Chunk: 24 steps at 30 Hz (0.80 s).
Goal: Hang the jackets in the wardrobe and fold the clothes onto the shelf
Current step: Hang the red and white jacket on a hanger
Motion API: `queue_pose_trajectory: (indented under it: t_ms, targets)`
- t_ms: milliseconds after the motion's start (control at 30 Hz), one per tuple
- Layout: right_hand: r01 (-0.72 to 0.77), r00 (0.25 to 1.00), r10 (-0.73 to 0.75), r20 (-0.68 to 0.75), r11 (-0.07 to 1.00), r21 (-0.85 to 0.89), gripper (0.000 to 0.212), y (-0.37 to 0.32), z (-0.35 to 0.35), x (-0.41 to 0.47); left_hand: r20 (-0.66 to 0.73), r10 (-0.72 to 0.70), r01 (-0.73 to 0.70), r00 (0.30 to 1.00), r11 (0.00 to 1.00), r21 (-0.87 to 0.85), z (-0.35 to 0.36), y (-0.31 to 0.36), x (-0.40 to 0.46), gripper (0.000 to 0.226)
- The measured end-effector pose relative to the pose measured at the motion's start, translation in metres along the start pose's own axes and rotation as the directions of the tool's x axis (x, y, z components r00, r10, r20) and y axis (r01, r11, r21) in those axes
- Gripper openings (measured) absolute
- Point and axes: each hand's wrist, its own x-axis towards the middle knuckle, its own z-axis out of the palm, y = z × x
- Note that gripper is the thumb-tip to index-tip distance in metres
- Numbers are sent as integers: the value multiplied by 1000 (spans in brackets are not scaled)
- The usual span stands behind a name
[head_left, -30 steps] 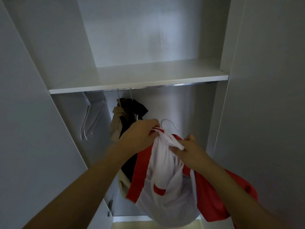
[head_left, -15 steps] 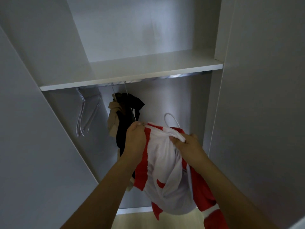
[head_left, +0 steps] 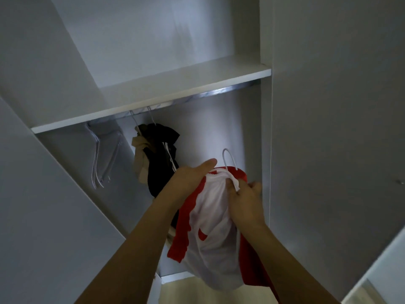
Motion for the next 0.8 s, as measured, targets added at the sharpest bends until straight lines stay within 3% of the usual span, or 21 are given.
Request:
queue_pose_trajectory:
  t_ms: [100, 200, 267, 300, 367, 400, 433, 500, 567, 633, 700, 767, 800]
  targets:
    - [25, 1000, -25, -4, 999, -44, 42, 5, 3, -10, 100, -15, 32, 995, 985, -168, 9, 1, 4, 39]
    - [58, 997, -61, 54, 997, 58, 33, 15, 8, -23, -5, 136, -135, 991, 980, -147, 21, -8, 10, 23]
    - [-22, 988, -7, 155, 983, 181, 34, 26, 6, -24, -85, 308, -308, 948, 951, 13, 19, -14, 13, 34]
    - [-111, 980, 57, 189, 950, 291, 33, 32, 2, -22, -82, 440, -415, 894, 884, 216, 14, -17, 13, 36]
    - [-263, 964, 189, 186, 782, 565, 25, 43, -9, -15, 124, 659, -570, 742, 523, 633, -4, -15, 10, 22]
    - [-281, 959, 231, 166, 682, 675, 24, 48, -15, -12, 291, 685, -624, 668, 303, 720, -13, -12, 8, 22]
    - [-271, 958, 244, 150, 602, 751, 27, 50, -22, -10, 441, 673, -673, 594, 115, 731, -21, -6, 5, 25]
    - [-204, 973, 203, 110, 533, 821, 34, 47, -31, -10, 639, 630, -727, 440, -168, 666, -28, 4, -3, 17]
    - [-125, 990, 123, 65, 590, 797, 42, 35, -35, -14, 728, 612, -717, 309, -354, 601, -25, 15, -14, 13]
    - [-44, 999, 11, 52, 723, 689, 50, 22, -36, -20, 728, 644, -713, 233, -396, 579, -21, 24, -24, 17]
    - [-3, 993, -75, 95, 774, 633, 49, 12, -36, -25, 695, 702, -734, 156, -389, 557, -17, 31, -32, 15]
    - [11, 985, -108, 135, 817, 577, 35, 7, -34, -26, 657, 744, -760, 120, -357, 543, -13, 30, -35, 7]
    - [16, 985, -104, 137, 848, 530, 26, 6, -34, -26, 615, 777, -778, 134, -302, 551, -11, 29, -35, 15]
